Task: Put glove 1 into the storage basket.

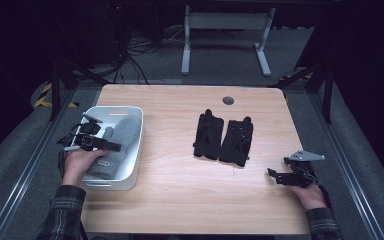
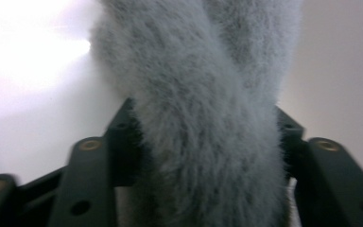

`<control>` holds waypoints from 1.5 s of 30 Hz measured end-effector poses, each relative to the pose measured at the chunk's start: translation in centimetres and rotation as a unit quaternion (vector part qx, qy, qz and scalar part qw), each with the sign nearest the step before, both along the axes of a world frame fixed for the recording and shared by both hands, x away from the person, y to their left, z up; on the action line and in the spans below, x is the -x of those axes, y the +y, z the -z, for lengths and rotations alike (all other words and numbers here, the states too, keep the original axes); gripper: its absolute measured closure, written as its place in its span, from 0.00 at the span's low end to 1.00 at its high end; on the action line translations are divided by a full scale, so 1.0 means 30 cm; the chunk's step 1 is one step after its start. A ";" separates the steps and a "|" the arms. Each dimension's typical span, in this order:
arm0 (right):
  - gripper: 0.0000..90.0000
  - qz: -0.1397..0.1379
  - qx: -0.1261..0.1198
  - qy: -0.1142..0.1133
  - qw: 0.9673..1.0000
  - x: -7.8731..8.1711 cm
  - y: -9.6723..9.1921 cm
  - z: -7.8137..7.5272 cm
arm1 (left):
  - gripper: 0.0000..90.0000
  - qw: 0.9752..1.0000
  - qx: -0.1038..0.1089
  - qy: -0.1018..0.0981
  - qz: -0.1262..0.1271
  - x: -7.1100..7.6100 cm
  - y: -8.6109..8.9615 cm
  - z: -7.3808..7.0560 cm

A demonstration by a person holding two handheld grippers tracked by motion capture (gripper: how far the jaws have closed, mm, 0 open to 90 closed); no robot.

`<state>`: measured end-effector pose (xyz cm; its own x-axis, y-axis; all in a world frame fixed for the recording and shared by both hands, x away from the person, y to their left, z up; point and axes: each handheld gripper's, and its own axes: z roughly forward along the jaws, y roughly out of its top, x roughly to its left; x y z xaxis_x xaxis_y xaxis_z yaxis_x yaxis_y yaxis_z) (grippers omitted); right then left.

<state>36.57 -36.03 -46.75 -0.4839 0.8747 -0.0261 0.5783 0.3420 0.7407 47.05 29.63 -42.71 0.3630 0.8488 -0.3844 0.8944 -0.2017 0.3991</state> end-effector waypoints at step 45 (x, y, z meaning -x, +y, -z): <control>0.19 0.000 0.000 0.000 1.000 0.000 0.000 0.000 | 0.20 0.977 0.021 -0.166 0.133 0.146 -0.368 -0.240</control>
